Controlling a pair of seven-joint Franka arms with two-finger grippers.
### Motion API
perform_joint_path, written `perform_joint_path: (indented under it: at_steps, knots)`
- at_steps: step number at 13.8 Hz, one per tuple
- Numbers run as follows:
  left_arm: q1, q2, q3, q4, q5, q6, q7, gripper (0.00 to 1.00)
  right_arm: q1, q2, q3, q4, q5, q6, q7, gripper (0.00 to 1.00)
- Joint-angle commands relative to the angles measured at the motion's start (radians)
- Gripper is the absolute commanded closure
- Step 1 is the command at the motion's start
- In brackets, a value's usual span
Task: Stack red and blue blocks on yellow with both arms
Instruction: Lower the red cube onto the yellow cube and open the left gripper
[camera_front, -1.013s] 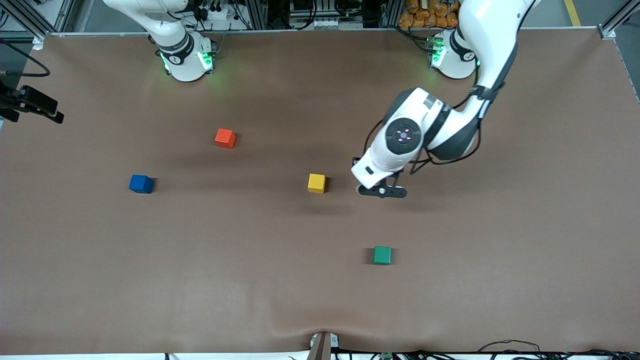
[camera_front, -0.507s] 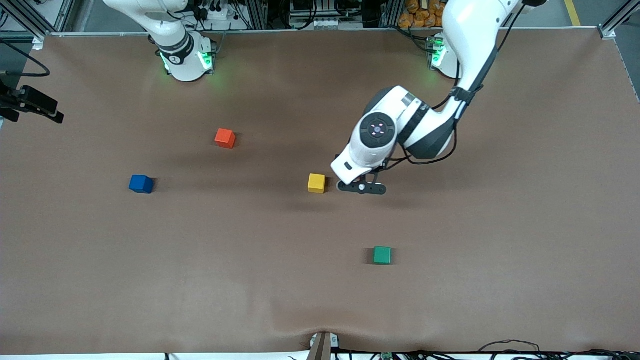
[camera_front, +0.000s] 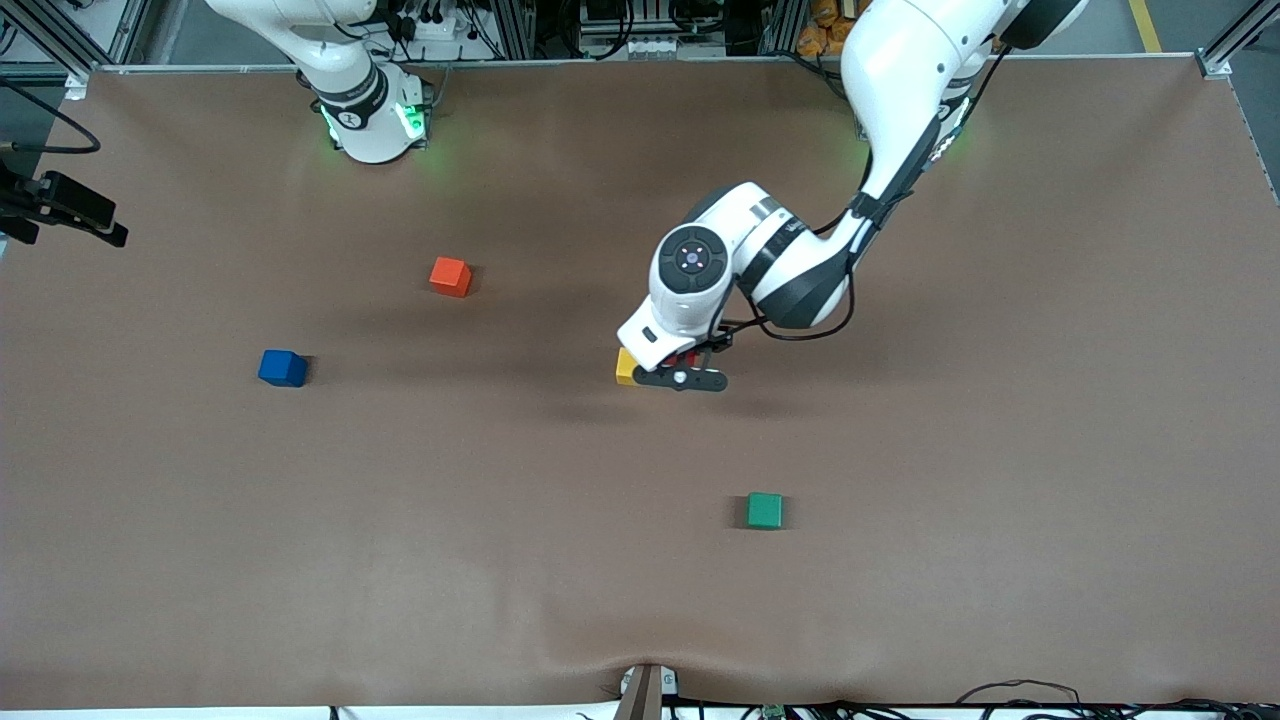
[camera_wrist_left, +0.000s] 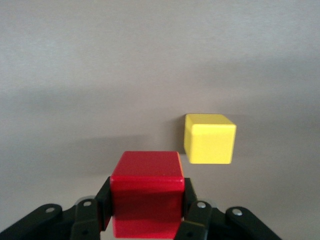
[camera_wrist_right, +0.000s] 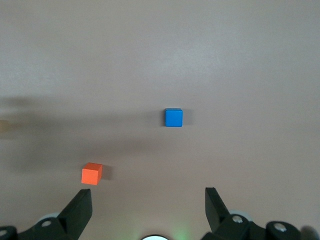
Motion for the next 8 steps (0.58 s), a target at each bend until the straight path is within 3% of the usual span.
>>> perform_joint_path:
  at_steps: [1,4,8]
  knots:
    - [-0.070,0.030,0.045,0.071,0.020,-0.011,-0.037,1.00,-0.012,-0.024,0.005,-0.024,0.015,0.001,0.011,0.00]
    - [-0.147,0.067,0.104,0.130,0.018,-0.009,-0.054,1.00,-0.012,-0.024,0.005,-0.024,0.015,0.000,0.011,0.00]
    - [-0.169,0.101,0.115,0.153,0.018,0.012,-0.094,1.00,-0.012,-0.024,0.005,-0.024,0.015,0.001,0.011,0.00]
